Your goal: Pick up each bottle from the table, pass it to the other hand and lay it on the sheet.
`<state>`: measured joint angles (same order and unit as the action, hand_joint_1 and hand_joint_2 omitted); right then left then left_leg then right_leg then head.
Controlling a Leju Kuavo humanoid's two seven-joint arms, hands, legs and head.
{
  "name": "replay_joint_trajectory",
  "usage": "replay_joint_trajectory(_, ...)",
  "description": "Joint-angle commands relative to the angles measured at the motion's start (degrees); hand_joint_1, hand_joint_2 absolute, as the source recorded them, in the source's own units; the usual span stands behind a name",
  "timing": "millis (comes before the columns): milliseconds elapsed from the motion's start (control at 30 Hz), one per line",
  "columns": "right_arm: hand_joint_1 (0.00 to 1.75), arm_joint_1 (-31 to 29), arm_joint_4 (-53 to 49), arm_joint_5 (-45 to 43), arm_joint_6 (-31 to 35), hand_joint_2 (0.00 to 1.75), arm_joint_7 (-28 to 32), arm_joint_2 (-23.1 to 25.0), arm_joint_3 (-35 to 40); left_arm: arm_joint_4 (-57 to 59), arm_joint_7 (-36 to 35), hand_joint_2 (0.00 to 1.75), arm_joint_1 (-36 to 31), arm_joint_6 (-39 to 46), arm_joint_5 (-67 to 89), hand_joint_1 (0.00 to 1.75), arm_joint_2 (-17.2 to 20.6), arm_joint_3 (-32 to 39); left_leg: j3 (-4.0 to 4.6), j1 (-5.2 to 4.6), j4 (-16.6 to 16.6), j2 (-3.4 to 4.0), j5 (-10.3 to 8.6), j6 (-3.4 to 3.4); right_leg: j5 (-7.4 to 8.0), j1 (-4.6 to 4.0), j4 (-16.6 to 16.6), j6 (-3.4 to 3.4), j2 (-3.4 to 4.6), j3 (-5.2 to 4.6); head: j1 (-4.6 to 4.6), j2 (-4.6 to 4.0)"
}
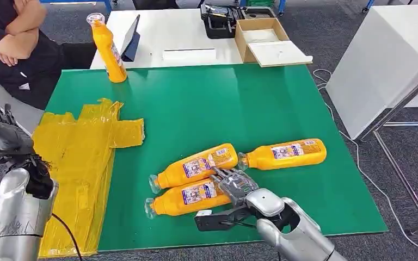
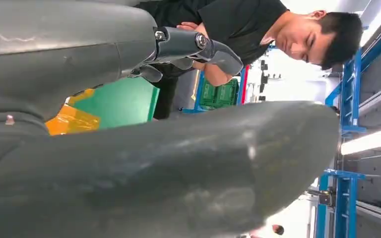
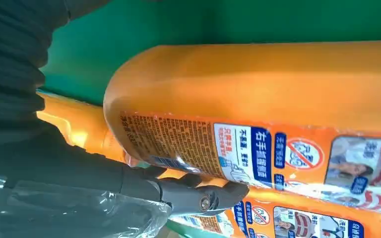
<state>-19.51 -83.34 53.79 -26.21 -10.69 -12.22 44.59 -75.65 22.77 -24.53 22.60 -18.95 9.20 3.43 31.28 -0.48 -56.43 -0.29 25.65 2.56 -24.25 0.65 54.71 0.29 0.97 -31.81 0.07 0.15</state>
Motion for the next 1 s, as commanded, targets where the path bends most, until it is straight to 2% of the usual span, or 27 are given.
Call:
replay_joint_trajectory(33, 0.00, 0.44, 2.27, 0.62, -1.47, 1.75, 0.11, -1.48, 1.71, 1.68, -0.59, 0.00, -1.52, -0.01, -0.27, 0.00, -0.19, 0.37, -0.04, 0.07, 0.01, -0.08, -0.01, -0.14, 0.00, -0.07, -0.07, -0.04, -0.14, 0.09, 0.00, 0.00)
replay_joint_trajectory(100, 0.00, 0.49, 2.11, 0.69, -1.56, 1.75, 0.14, -1.57, 1.79, 1.78, -0.62, 0.00, -1.68, 0.03, -0.30, 0.00, -0.20, 0.30, -0.04, 0.05, 0.02, -0.09, -0.02, -0.19, 0.00, -0.05, -0.06, -0.05, -0.18, 0.09, 0.00, 0.00)
replay_joint_trajectory(133, 0.07, 0.67, 1.87, 0.90, -1.79, 1.75, 0.19, -1.80, 1.92, 1.92, -0.63, 0.00, -1.75, 0.04, -0.40, 0.00, -0.20, 0.26, -0.04, 0.04, 0.02, -0.07, -0.01, -0.13, 0.00, -0.04, -0.05, -0.04, -0.13, 0.07, 0.00, 0.00)
replay_joint_trajectory(167, 0.30, 0.77, 1.75, 1.09, -1.90, 1.75, 0.26, -1.96, 2.03, 2.00, -0.63, 0.00, -1.79, 0.06, -0.45, 0.00, -0.18, 0.23, -0.02, 0.03, 0.02, -0.09, -0.02, -0.13, 0.00, -0.03, -0.04, -0.04, -0.15, 0.06, 0.00, 0.00)
replay_joint_trajectory(200, 0.42, 0.99, 1.68, 1.16, -1.92, 1.75, 0.31, -2.16, 2.08, 2.17, -0.64, 0.00, -1.92, 0.04, -0.52, 0.00, -0.19, 0.15, -0.01, 0.05, 0.01, -0.13, -0.02, -0.20, -0.01, -0.04, -0.04, -0.06, -0.22, 0.07, 0.02, 0.00)
replay_joint_trajectory(267, 1.01, 1.25, 1.59, 1.22, -1.90, 1.75, 0.34, -2.48, 1.98, 2.35, -0.59, 0.00, -2.18, 0.06, -0.62, 0.00, -0.30, 0.07, 0.01, 0.04, 0.00, -0.10, 0.00, -0.12, -0.01, -0.04, -0.04, -0.03, -0.13, 0.05, 0.00, 0.00)
replay_joint_trajectory(300, 1.55, 1.29, 1.63, 1.22, -1.90, 1.75, 0.34, -2.60, 1.94, 2.31, -0.59, 0.00, -2.32, 0.05, -0.62, 0.00, -0.39, 0.01, 0.00, 0.05, 0.00, -0.15, 0.01, -0.20, -0.03, -0.05, -0.05, -0.06, -0.22, 0.08, 0.02, 0.00)
replay_joint_trajectory(333, 1.69, 1.25, 1.61, 1.22, -1.89, 1.75, 0.34, -2.66, 1.89, 2.28, -0.59, 0.00, -2.49, 0.03, -0.62, 0.00, -0.53, -0.09, -0.01, 0.05, -0.02, -0.12, 0.03, -0.24, -0.05, -0.05, -0.02, -0.06, -0.21, 0.08, -0.02, 0.00)
replay_joint_trajectory(367, 1.75, 1.23, 1.61, 1.22, -1.89, 1.75, 0.34, -2.76, 1.82, 2.35, -0.62, 0.00, -2.68, 0.11, -0.61, 0.00, -0.71, -0.16, 0.00, 0.06, -0.01, -0.09, 0.03, -0.21, -0.03, -0.05, -0.04, -0.06, -0.17, 0.08, 0.00, 0.00)
replay_joint_trajectory(900, 1.75, 0.48, 3.10, 1.08, -1.78, 1.75, 0.24, -2.35, 0.63, 3.84, -0.14, 0.00, -3.37, -0.11, -0.40, 0.00, -0.93, 0.57, -0.02, 0.04, 0.01, -0.10, -0.01, -0.20, -0.01, -0.04, -0.06, -0.05, -0.18, 0.05, 0.00, 0.00)
replay_joint_trajectory(1000, 1.75, 0.09, 3.36, -1.58, -1.07, 1.75, -1.13, -1.48, -2.08, 3.68, -0.01, 0.00, -3.31, -0.53, -0.32, 0.00, -1.21, 0.81, 0.01, 0.03, -0.01, -0.12, -0.03, -0.19, 0.00, -0.03, -0.04, -0.05, -0.19, 0.04, 0.00, 0.00)
